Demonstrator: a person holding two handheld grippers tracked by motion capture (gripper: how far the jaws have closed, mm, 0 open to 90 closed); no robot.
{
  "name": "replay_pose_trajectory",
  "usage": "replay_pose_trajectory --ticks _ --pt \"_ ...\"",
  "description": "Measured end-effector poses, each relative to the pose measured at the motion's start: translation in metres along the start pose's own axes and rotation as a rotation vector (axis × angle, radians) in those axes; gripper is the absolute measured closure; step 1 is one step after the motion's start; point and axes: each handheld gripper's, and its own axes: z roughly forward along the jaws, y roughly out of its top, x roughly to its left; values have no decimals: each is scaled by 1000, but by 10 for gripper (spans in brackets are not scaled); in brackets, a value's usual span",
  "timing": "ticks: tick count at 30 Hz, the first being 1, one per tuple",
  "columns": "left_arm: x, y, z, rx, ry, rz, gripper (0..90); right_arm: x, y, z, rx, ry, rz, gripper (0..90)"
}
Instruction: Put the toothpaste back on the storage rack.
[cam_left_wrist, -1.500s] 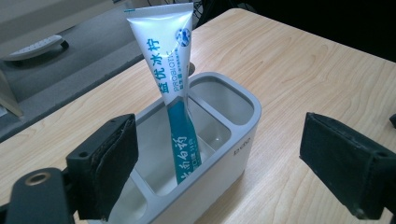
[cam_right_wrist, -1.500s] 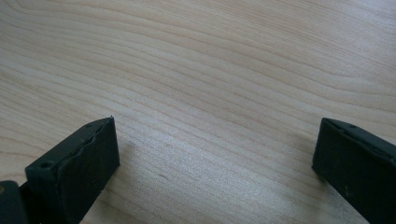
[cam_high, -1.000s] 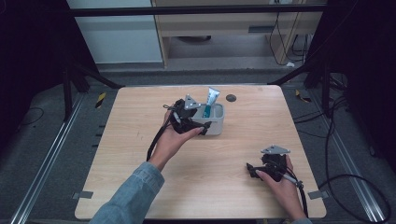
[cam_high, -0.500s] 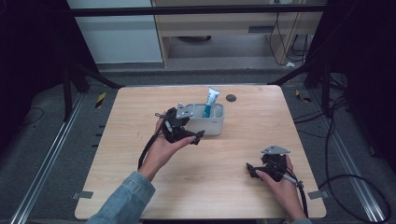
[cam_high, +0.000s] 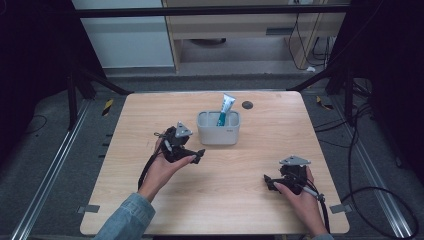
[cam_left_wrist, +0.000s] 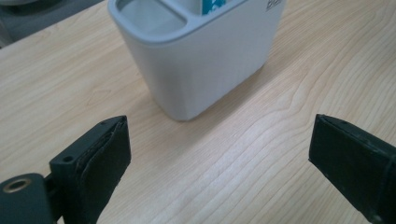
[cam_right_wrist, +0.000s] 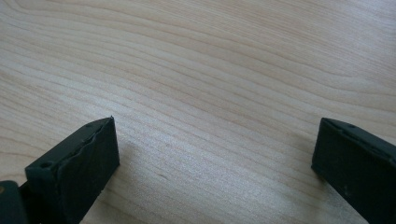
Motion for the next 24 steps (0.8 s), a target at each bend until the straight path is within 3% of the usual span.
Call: replay_pose_trajectory --ticks 13,19,24 --pt "15 -43 6 70 14 -48 48 0 0 0 0 0 0 9" --pt "22 -55 5 86 33 -54 46 0 0 0 0 0 0 9" --pt "32 -72 2 85 52 -87 43 0 0 0 0 0 0 9"
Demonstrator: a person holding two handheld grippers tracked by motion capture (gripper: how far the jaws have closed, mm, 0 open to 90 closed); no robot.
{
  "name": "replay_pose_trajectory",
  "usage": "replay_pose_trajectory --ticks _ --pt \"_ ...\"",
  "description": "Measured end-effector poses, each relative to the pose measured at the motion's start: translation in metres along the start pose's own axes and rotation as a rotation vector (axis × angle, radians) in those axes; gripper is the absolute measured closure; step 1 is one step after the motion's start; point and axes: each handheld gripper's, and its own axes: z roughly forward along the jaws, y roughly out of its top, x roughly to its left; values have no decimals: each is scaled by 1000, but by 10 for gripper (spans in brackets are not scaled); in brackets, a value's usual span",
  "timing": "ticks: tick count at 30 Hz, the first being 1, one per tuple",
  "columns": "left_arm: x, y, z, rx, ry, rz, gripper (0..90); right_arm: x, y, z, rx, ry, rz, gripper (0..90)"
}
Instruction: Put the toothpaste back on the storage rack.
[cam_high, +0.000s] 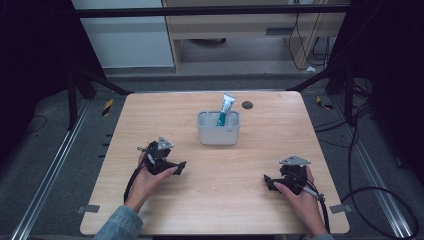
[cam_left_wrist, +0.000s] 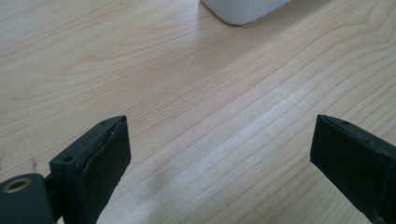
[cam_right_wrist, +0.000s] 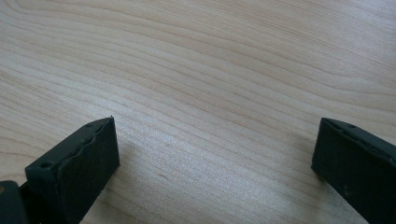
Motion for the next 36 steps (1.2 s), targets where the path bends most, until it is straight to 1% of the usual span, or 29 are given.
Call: replay_pose_trajectory --ticks 2,5,8,9,10,11,12,15,19,20,23,24,25,26,27,29,30,32,36 --pt "2 -6 0 6 -3 -3 42 0 0 0 0 -1 2 9" --pt "8 -14 -1 6 7 -23 39 0 0 0 0 -3 2 9" --pt "16 -18 -2 11 42 -33 39 0 0 0 0 -3 2 9" --pt "20 -19 -3 13 51 -36 39 0 0 0 -1 -3 2 9" --pt "20 -19 -3 13 51 -36 39 0 0 0 -1 -3 2 9" --pt "26 -22 -3 15 68 -44 39 0 0 0 0 -3 2 9" --pt "26 -22 -3 15 68 -44 39 0 0 0 0 -3 2 9" --pt "38 -27 -4 18 91 -74 41 0 0 0 0 -3 2 9" --pt "45 -30 -4 25 111 -73 42 0 0 0 0 -3 2 9" --pt "45 -30 -4 25 111 -73 42 0 0 0 0 -3 2 9" --pt "53 -34 -3 25 128 -92 42 0 0 0 0 -3 2 9" --pt "53 -34 -3 25 128 -92 43 0 0 0 0 -3 2 9" --pt "57 -37 -2 14 134 -109 45 0 0 0 0 -3 2 9" --pt "57 -37 -2 14 134 -109 46 0 0 0 0 -3 2 9" --pt "61 -40 0 12 135 -122 46 0 0 0 0 -3 2 9" --pt "64 -42 4 11 121 -129 47 0 0 0 -1 -3 2 9" --pt "67 -44 5 7 110 -141 28 0 0 0 -1 -3 2 9" --pt "70 -46 5 -19 120 -152 21 0 0 0 -1 -3 2 9" --pt "72 -46 6 -18 105 -136 7 0 0 0 0 -3 2 9"
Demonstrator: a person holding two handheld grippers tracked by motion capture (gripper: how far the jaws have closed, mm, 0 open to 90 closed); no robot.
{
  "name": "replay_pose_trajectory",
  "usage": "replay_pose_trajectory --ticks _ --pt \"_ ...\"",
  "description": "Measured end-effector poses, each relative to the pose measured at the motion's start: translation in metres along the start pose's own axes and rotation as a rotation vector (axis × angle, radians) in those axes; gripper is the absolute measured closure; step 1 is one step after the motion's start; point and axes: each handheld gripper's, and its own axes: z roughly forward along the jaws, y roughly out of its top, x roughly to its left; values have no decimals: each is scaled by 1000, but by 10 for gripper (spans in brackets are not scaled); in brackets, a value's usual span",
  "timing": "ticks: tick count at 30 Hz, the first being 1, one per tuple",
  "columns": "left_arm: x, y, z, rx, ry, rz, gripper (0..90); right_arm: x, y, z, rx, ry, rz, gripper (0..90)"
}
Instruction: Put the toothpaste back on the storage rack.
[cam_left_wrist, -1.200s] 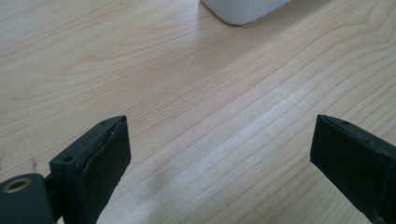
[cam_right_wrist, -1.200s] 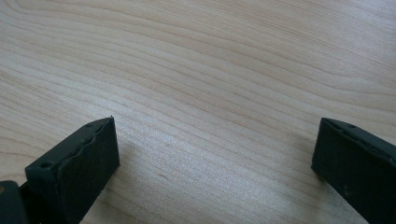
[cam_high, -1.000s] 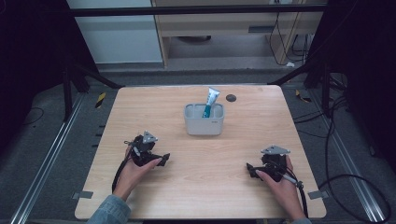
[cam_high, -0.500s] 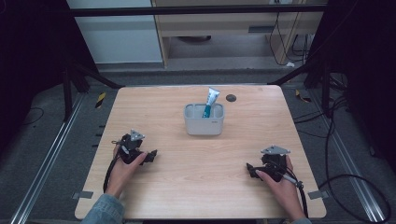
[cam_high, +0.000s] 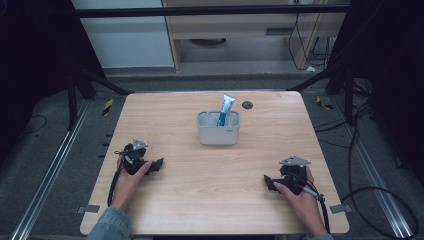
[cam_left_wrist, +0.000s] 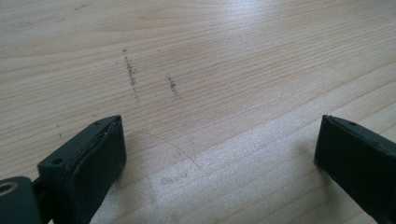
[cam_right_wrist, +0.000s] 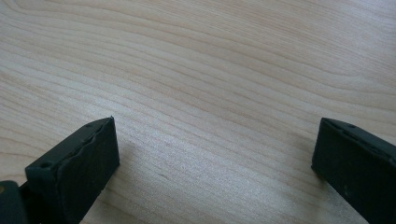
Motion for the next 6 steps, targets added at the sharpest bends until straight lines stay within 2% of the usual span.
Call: replay_pose_trajectory --ticks 6 --pt "1 0 0 3 0 -3 0 0 0 0 0 -1 -2 9"
